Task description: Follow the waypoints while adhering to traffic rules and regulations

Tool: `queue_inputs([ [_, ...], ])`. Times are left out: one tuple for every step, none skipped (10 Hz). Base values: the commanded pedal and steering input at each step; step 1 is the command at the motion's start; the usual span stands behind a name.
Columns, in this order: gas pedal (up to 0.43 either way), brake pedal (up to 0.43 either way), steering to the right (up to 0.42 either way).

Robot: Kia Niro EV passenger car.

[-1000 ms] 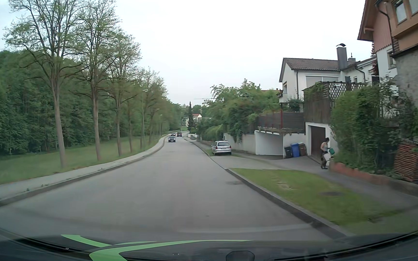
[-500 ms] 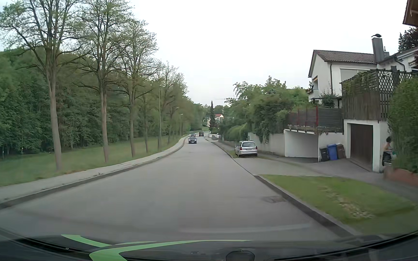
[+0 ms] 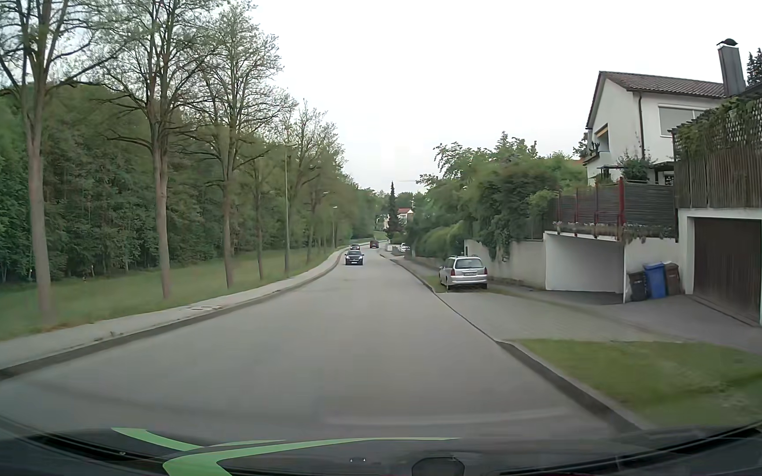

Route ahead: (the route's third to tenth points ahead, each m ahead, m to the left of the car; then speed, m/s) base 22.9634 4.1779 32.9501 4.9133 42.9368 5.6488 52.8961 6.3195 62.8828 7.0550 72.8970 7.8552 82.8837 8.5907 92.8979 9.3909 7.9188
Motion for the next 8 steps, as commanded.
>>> queue_inputs([
  [0.138, 0.0, -0.006],
  [0.138, 0.0, -0.006],
  [0.138, 0.0, -0.006],
  [0.138, 0.0, -0.005],
  [0.138, 0.0, -0.003],
  [0.15, 0.0, -0.002],
  [0.15, 0.0, -0.003],
  [0.15, 0.0, -0.003],
])
